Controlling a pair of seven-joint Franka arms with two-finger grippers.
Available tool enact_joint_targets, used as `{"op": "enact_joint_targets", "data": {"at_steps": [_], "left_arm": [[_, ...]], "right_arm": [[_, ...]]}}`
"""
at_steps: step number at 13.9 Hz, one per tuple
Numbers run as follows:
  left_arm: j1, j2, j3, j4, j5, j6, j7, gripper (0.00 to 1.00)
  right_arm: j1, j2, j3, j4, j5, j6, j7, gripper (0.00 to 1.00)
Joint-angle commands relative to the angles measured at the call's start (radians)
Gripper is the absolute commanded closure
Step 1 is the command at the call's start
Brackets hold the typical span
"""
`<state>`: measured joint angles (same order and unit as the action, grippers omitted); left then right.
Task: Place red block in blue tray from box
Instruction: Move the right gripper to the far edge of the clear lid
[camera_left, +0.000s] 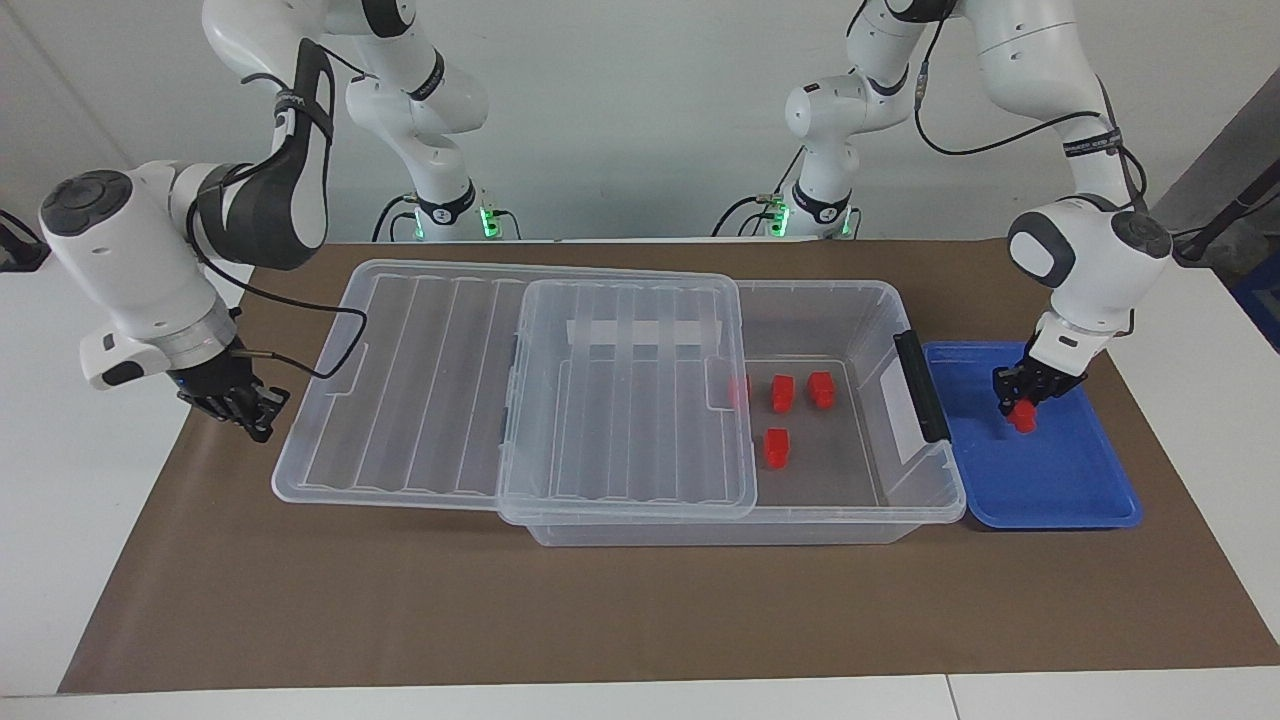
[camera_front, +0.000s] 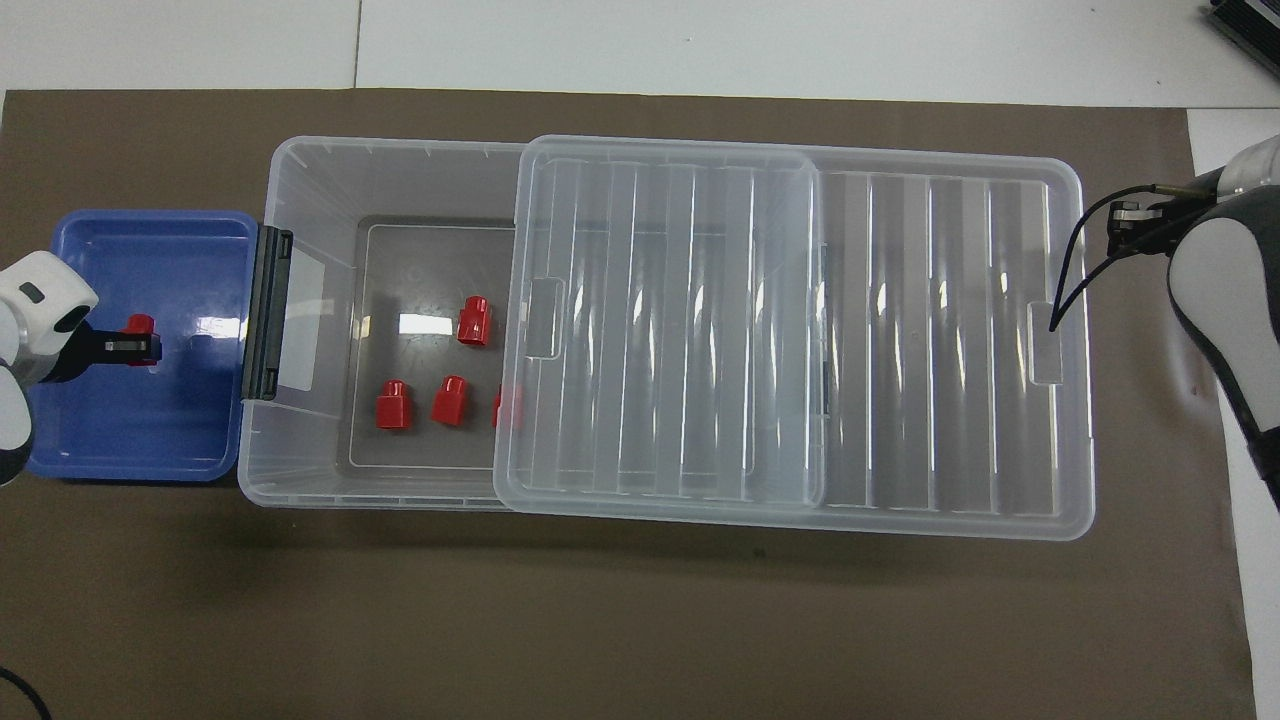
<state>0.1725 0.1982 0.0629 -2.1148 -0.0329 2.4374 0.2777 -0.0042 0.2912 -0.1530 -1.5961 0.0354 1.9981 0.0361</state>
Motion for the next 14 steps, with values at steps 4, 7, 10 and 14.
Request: {"op": "enact_joint_targets", "data": {"at_steps": [4, 7, 10, 14], "left_arm": [[0.013, -0.011, -0.008, -0.019, 0.008, 0.087, -0.029, 1.00], [-0.056, 0.029, -0.008, -0.013, 0.008, 0.149, -0.122, 1.00], [-0.065, 0.095, -0.011, 0.025, 0.008, 0.178, -0.131, 1.00], [-0.047, 0.102, -0.011, 0.013, 0.008, 0.196, -0.094, 1.00]], "right_arm": [[0.007, 0.006, 0.029, 0.021, 0.041, -0.001, -0.088, 1.00], [0.013, 0.006, 0.053, 0.021, 0.040, 0.002, -0.090, 1.00], [0.018, 0.006, 0.070, 0.021, 0.038, 0.004, -0.090, 1.00], [0.030, 0.002, 0.110, 0.010, 0.031, 0.002, -0.088, 1.00]]}}
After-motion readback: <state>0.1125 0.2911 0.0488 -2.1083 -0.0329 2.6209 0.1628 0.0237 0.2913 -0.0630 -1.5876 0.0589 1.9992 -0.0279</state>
